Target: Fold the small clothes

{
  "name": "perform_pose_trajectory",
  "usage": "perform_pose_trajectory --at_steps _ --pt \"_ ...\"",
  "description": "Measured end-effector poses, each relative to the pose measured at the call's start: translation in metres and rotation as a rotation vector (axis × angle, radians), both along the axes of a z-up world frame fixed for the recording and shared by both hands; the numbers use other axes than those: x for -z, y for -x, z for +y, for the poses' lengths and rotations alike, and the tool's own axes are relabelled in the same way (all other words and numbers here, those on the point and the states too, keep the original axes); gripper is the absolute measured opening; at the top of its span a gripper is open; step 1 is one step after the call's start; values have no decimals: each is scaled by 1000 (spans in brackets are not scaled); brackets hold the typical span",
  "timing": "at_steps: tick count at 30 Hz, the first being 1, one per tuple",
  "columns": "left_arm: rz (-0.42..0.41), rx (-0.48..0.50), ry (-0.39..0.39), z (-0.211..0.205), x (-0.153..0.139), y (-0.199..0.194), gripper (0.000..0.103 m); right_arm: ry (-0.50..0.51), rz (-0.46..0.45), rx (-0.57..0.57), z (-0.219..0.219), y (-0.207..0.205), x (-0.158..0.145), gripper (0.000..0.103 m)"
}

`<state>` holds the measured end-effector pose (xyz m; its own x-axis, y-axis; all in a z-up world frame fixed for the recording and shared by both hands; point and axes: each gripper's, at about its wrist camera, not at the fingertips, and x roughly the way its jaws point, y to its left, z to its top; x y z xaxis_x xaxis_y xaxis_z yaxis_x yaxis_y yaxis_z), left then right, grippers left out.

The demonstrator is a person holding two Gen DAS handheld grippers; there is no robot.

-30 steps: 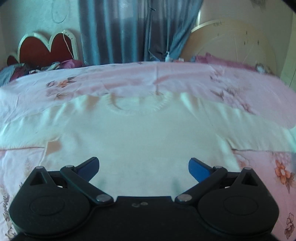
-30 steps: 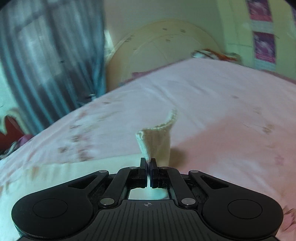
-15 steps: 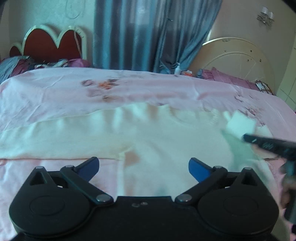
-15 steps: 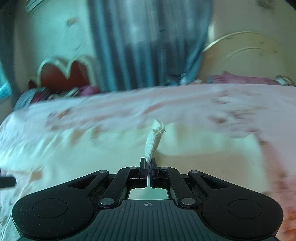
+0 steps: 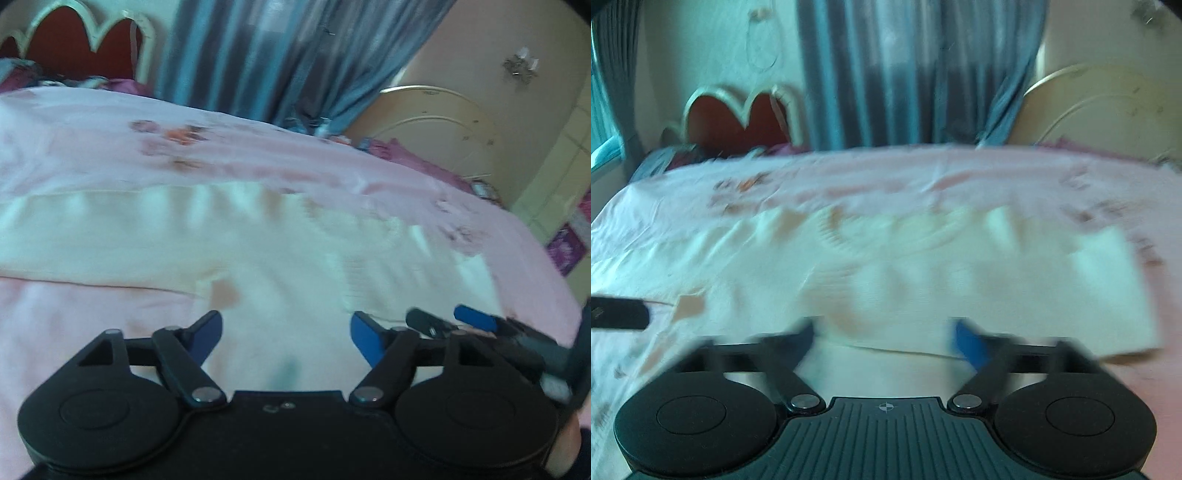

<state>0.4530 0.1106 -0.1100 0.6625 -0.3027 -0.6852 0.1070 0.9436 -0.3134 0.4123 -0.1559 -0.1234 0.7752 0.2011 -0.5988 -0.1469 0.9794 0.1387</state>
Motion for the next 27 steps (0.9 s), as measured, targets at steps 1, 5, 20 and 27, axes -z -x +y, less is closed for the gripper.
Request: perform_pose_trajectory --at_steps 1,5,20,27 --pt "9 18 20 -9 3 -5 65 3 -3 19 -11 7 -3 84" --pt "52 89 66 -49 25 -27 53 -54 71 143 -73 17 3 43" --pt "46 114 56 -97 45 -82 4 -181 156 252 -139 -10 30 41" --pt "-62 -8 -65 -27 20 -77 4 -173 157 256 -140 -10 31 41"
